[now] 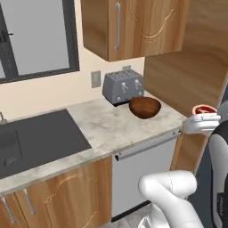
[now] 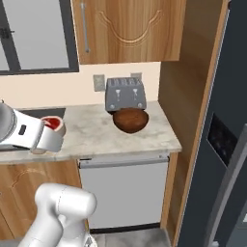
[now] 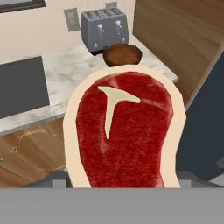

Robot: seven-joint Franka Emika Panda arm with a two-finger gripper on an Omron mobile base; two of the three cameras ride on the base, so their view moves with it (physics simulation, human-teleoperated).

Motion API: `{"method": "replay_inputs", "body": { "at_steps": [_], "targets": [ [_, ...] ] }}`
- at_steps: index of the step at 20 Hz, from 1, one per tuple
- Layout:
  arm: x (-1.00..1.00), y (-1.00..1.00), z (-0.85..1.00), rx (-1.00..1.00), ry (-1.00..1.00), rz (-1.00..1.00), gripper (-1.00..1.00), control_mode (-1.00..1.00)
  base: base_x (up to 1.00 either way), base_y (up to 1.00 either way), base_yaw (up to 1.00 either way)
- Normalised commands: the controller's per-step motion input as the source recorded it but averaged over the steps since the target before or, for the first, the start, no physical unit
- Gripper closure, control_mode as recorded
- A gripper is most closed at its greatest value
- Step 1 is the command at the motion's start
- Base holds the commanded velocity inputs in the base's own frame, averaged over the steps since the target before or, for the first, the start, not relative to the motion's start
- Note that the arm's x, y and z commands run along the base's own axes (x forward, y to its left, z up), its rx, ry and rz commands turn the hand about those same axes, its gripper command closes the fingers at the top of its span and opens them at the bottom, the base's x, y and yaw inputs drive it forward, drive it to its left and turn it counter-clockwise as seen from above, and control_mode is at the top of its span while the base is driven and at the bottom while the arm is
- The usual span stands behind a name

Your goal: Take the steak, bell pepper, and garlic from the freezer and place them in the bowl on the counter.

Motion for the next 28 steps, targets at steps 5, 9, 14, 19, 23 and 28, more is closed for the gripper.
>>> {"method": "replay_inputs", "body": {
  "at_steps": [5,9,14,19,23,28],
  "targets": [
    [0.0,0.0,0.0,0.0,0.0,0.0,1.0,1.0,0.74,-0.35,0.1],
    [0.0,0.0,0.0,0.0,0.0,0.0,1.0,1.0,0.56,-0.68,0.19],
    [0.0,0.0,0.0,0.0,0.0,0.0,1.0,1.0,0.39,-0.73,0.23],
    [0.0,0.0,0.0,0.0,0.0,0.0,1.0,1.0,0.44,-0.46,0.23],
    [0.0,0.0,0.0,0.0,0.0,0.0,1.0,1.0,0.45,-0.22,0.19],
    [0.0,0.0,0.0,0.0,0.0,0.0,1.0,1.0,0.25,0.0,0.19]
  ]
}}
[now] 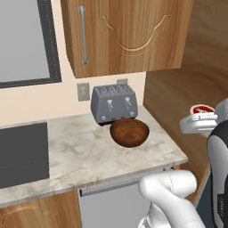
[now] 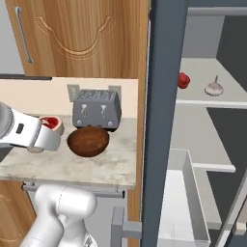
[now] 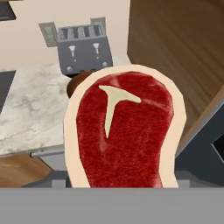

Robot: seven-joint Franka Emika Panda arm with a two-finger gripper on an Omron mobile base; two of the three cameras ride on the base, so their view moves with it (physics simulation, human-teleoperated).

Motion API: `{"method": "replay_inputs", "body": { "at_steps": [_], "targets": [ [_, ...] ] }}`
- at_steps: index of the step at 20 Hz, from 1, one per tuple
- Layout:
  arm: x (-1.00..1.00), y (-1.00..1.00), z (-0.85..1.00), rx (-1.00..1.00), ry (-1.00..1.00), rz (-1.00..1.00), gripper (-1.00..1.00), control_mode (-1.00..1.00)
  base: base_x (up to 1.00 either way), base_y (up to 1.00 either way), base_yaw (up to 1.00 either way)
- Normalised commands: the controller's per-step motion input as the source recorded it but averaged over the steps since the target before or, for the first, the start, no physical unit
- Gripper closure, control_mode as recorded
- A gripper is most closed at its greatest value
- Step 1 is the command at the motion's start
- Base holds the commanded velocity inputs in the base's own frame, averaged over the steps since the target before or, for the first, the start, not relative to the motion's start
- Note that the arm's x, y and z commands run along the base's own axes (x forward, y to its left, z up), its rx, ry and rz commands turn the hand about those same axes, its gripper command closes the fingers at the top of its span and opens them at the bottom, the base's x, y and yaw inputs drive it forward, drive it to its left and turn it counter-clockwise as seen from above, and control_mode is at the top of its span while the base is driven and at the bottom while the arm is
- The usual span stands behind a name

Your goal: Take the steak, bell pepper, and garlic from the freezer and place them in the bowl on the counter.

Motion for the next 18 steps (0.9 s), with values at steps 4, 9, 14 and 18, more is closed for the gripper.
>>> {"method": "replay_inputs", "body": {
  "at_steps": [4,9,14,18],
  "targets": [
    [0.0,0.0,0.0,0.0,0.0,0.0,1.0,1.0,0.3,0.0,0.15],
    [0.0,0.0,0.0,0.0,0.0,0.0,1.0,1.0,0.45,0.0,0.11],
    [0.0,0.0,0.0,0.0,0.0,0.0,1.0,1.0,0.49,0.0,0.07],
    [0.0,0.0,0.0,0.0,0.0,0.0,1.0,1.0,0.43,0.0,0.01]
  ]
}}
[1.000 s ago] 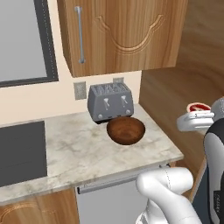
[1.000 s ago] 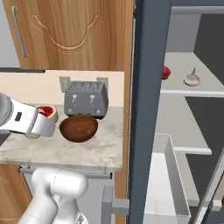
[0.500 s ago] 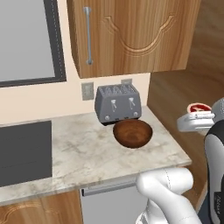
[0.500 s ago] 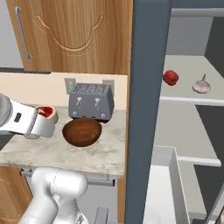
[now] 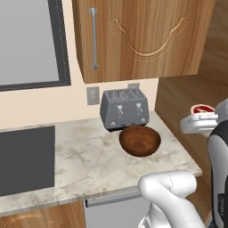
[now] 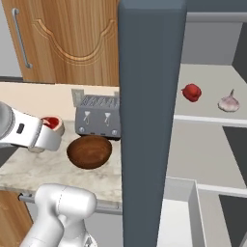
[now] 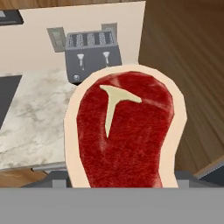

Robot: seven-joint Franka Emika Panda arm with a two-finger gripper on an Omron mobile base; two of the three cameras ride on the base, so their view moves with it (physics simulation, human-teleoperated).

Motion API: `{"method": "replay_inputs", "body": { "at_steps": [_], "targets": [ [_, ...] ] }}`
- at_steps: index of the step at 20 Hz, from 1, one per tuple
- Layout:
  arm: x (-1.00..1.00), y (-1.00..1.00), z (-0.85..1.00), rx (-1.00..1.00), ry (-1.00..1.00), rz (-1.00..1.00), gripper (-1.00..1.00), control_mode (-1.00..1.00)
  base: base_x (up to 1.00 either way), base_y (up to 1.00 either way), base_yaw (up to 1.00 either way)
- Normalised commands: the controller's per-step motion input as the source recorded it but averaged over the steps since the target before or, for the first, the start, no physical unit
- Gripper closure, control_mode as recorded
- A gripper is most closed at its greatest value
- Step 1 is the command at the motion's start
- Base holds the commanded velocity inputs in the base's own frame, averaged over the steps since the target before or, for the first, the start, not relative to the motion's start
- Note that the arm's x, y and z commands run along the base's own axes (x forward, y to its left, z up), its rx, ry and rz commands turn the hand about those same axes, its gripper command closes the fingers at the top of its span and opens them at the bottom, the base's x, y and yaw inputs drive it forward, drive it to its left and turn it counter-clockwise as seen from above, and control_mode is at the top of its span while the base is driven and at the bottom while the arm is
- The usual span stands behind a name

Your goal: Take the steak, bell pepper, and garlic from the freezer and place them in the bowl on the counter.

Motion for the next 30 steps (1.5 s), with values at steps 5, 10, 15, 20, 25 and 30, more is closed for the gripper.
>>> {"method": "replay_inputs", "body": {
  "at_steps": [5,10,15,20,25,30],
  "targets": [
    [0.24,0.0,-0.14,0.0,0.01,0.0,1.0,-1.0,0.32,0.0,0.0],
    [0.64,0.0,-0.6,0.0,0.07,0.0,1.0,-1.0,0.0,0.0,0.0],
    [0.77,0.0,-0.69,0.0,0.06,0.0,1.0,-1.0,0.0,0.0,0.0],
    [0.88,0.0,-0.67,0.0,0.01,0.0,1.0,-1.0,0.0,0.0,0.0],
    [0.89,0.0,-0.71,0.0,0.03,0.0,1.0,-1.0,0.0,0.0,0.0],
    [0.84,0.02,-0.71,0.0,0.06,0.0,1.0,-1.0,0.0,0.0,0.0]
  ]
}}
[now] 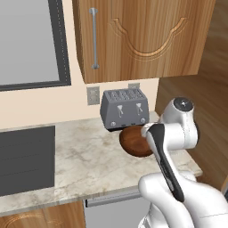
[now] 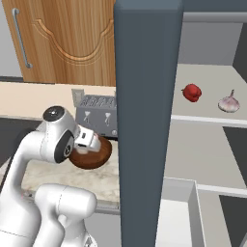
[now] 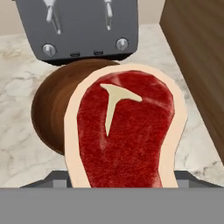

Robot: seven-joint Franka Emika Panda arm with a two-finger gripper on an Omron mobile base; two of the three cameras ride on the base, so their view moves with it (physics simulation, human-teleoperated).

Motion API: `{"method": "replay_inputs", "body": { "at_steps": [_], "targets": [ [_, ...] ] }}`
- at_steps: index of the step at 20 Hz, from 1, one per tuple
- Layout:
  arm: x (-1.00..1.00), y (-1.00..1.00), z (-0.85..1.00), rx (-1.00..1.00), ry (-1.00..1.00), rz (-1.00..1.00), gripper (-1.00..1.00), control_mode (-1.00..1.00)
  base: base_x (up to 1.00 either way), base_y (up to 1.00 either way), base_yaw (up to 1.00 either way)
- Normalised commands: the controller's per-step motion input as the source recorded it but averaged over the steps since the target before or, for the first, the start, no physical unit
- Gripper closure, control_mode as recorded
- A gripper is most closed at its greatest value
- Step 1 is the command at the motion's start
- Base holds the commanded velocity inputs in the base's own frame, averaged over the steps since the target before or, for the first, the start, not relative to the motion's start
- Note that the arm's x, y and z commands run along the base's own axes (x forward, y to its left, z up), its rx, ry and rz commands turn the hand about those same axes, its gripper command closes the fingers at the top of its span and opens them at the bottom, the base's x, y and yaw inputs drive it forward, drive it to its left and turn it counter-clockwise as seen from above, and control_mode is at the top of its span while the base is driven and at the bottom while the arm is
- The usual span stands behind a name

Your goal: Take the steak, bell pepper, and garlic from the freezer and place them in the bowl on the counter.

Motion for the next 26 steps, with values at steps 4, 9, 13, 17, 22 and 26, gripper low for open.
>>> {"method": "replay_inputs", "body": {
  "at_steps": [4,9,13,17,22,26],
  "targets": [
    [0.82,0.06,-0.63,0.0,0.06,0.0,1.0,-1.0,0.0,0.0,0.0],
    [0.7,0.07,-0.53,0.0,0.05,0.0,1.0,-1.0,0.0,0.0,0.0],
    [0.48,0.04,-0.49,0.0,0.03,0.0,1.0,-1.0,0.0,0.0,0.0],
    [0.36,0.05,-0.35,0.0,0.02,0.0,1.0,-1.0,0.0,0.0,0.0],
    [0.34,0.04,-0.34,0.0,0.03,0.0,1.0,-1.0,0.0,0.0,0.0],
    [0.3,0.04,-0.36,0.0,0.04,0.0,1.0,-1.0,0.0,0.0,0.0]
  ]
}}
